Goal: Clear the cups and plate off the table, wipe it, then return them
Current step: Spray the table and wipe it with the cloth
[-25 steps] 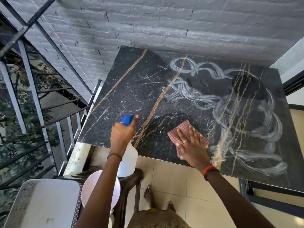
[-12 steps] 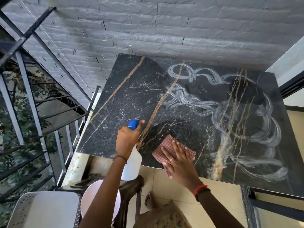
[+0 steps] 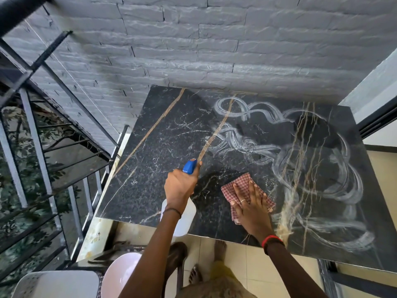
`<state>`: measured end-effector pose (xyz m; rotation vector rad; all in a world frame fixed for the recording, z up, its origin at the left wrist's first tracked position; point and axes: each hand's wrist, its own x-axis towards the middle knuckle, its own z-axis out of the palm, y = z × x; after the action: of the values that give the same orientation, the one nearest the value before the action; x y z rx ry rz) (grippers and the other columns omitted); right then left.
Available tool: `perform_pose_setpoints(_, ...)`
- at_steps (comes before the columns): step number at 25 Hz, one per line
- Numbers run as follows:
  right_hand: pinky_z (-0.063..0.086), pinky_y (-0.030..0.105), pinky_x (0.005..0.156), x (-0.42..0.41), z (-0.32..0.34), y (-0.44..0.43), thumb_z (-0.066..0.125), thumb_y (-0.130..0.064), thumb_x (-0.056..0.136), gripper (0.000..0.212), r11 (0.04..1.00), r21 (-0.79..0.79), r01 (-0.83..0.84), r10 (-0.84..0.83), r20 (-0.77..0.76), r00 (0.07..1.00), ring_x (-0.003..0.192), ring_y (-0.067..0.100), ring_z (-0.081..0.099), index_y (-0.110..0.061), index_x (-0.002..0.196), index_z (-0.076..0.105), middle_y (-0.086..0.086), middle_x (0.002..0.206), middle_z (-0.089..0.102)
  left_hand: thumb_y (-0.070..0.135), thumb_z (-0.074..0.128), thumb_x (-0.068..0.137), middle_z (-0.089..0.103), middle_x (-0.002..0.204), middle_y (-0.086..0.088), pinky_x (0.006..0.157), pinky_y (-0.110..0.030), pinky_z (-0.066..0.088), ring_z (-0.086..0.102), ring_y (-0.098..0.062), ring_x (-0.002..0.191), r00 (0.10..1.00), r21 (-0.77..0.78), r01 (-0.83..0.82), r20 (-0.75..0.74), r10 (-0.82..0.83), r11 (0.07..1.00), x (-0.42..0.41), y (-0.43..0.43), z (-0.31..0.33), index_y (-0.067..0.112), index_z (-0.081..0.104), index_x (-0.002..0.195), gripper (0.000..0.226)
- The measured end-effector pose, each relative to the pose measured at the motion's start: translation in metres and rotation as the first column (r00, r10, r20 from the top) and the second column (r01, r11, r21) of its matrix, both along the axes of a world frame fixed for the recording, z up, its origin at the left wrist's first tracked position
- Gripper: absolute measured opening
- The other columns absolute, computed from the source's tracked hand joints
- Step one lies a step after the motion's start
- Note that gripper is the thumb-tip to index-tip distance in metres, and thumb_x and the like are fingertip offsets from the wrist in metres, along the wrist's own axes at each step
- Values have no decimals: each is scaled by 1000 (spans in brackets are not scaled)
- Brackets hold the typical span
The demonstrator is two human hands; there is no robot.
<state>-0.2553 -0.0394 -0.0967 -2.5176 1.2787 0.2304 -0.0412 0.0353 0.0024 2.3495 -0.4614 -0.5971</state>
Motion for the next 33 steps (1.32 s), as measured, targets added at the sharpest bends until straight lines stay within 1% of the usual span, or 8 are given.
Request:
perform_pose_setpoints(3,-12,47,115,2,2,-3,30,-48,99,63,1000,-7,-2,1,-20,1000,147,31,-11,-38,146,-12,13,159,-13,73,58,76,56,60,-5,60,-36,52,64,-31,62,1000,0,-17,13,17,1000,2,-7,5,17,46,60,59)
perform_pose_setpoints(5,-10,48,115,2,3,-3,29,-48,99,63,1000,-4,-7,6,-25,1000,147,32,-10,-38,146,-11,14,159,-12,72,57,77,56,64,-6,63,-37,54,64,-32,65,999,42,-18,35,16,999,3,-12,8,17,43,60,59)
perform_pose_setpoints(9,-11,47,114,4,7,-3,33,-47,99,63,1000,-2,-3,3,1,1000,147,33,-7,-37,147,-7,14,160,-8,71,54,80,67,79,-15,70,-42,58,68,-34,74,1000,91,6,1,-6,996,5,-14,5,6,58,79,65)
perform_pose_setpoints(20,-12,47,115,6,7,-16,27,-49,99,61,999,-11,-33,33,-11,999,147,32,-12,-37,147,-9,14,159,-14,65,54,84,72,86,-14,80,-40,58,70,-29,77,985,43,44,-170,-36,998,-13,6,-7,0,63,99,68)
perform_pose_setpoints(24,0,53,119,37,5,-60,25,-50,100,58,999,-1,-33,33,7,999,147,34,-11,-38,150,-3,16,158,-15,63,54,85,73,84,-13,78,-40,59,70,-29,74,984,13,-1,-179,4,1000,-7,12,-9,3,64,99,62)
perform_pose_setpoints(27,-4,53,118,84,4,-93,23,-51,100,56,1000,21,-23,23,7,1000,146,33,-13,-40,150,-1,16,159,-15,63,55,85,72,79,-13,74,-39,57,68,-27,68,986,5,-52,-156,52,999,3,17,-13,4,66,93,61)
perform_pose_setpoints(29,-5,53,117,118,2,-98,23,-51,100,56,998,35,-44,45,-4,999,146,33,-14,-40,150,-1,15,158,-16,65,55,84,72,82,-14,77,-40,56,69,-29,73,987,6,-77,-144,77,997,10,21,-16,6,66,91,61)
perform_pose_setpoints(33,-3,54,117,167,1,-54,19,-51,100,55,963,45,-266,264,37,964,145,32,-17,-39,150,-1,17,157,-18,65,55,84,73,76,-12,78,-41,56,68,-28,69,985,20,-133,-108,134,991,25,25,-17,3,69,79,64)
